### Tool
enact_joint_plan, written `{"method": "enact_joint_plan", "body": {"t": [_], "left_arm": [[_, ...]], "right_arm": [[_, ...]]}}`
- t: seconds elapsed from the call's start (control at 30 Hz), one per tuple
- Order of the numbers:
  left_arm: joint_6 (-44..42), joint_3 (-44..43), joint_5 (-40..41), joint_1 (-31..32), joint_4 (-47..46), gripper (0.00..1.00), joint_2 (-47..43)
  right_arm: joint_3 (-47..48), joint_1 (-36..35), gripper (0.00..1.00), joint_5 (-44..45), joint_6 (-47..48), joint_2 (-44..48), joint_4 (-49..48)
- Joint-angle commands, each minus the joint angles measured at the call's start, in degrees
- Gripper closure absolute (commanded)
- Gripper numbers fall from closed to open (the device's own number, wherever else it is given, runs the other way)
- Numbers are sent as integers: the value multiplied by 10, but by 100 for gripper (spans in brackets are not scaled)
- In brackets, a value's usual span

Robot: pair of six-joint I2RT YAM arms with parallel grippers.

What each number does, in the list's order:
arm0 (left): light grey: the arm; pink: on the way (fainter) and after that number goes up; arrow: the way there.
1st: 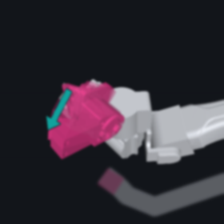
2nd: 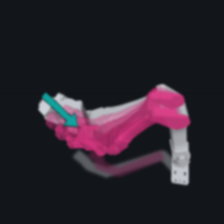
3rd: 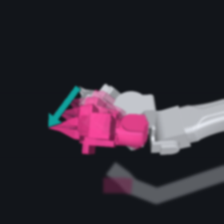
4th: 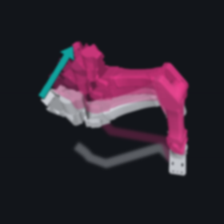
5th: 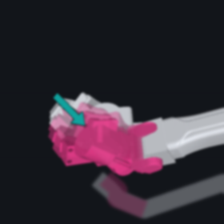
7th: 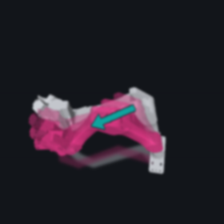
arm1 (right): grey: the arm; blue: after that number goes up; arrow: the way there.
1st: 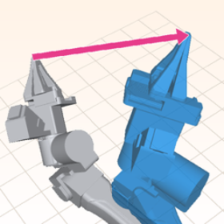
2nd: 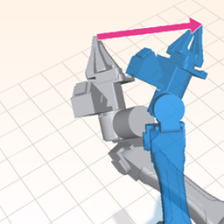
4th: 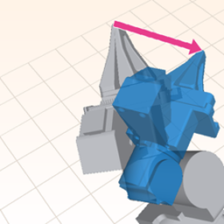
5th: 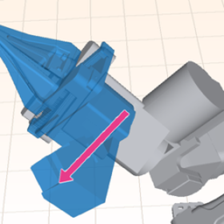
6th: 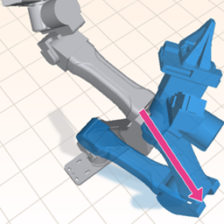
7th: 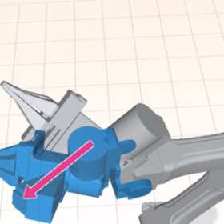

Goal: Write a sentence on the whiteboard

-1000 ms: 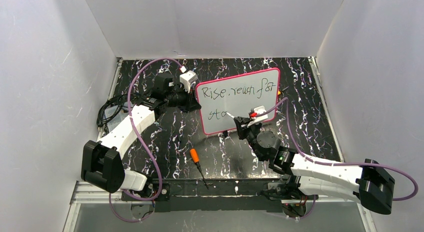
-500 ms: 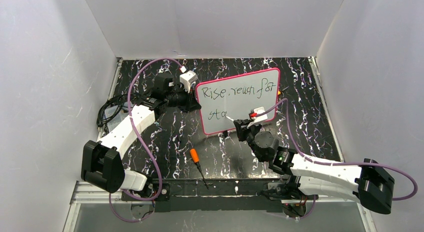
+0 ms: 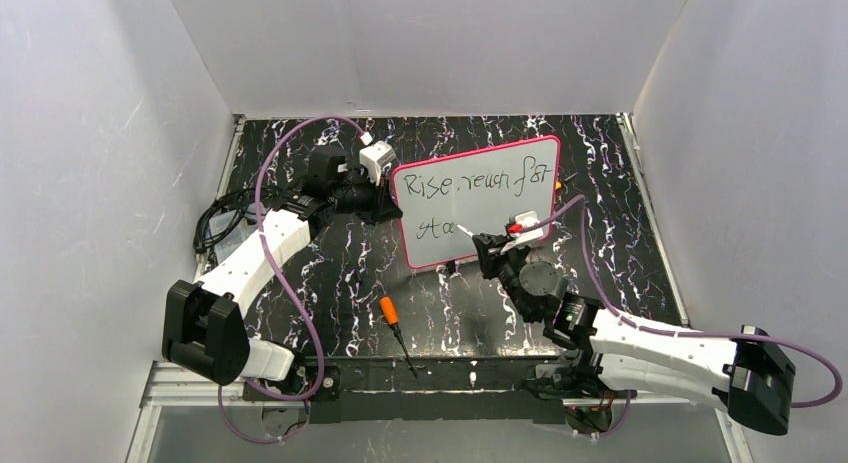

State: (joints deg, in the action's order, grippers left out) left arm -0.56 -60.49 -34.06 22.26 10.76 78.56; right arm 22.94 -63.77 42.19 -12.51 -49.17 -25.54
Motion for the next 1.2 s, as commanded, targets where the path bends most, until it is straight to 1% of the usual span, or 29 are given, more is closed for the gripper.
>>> {"method": "enact_joint_plan", "body": {"t": [0.0,0.2,0.37,0.5,0.67,0.93,1.17], "left_arm": [[1,-16,-16,4,10,100,5],[1,-15,-15,4,10,100,5],[1,-16,-16,4,10,100,5],[1,-16,-15,3,11,100,4],[1,-16,-17,3,10,100,4],[1,-15,-16,4,11,100,4],[1,-16,-17,3,10,100,6]], "right_arm": [[37,1,99,7,37,-5,-46],[41,2,99,6,58,-25,-84],[40,2,99,22,59,-36,-83],[34,2,99,48,52,-27,-61],[21,2,99,58,36,-13,-37],[14,2,99,35,-2,-32,3],[3,2,99,21,-23,-37,12]]}}
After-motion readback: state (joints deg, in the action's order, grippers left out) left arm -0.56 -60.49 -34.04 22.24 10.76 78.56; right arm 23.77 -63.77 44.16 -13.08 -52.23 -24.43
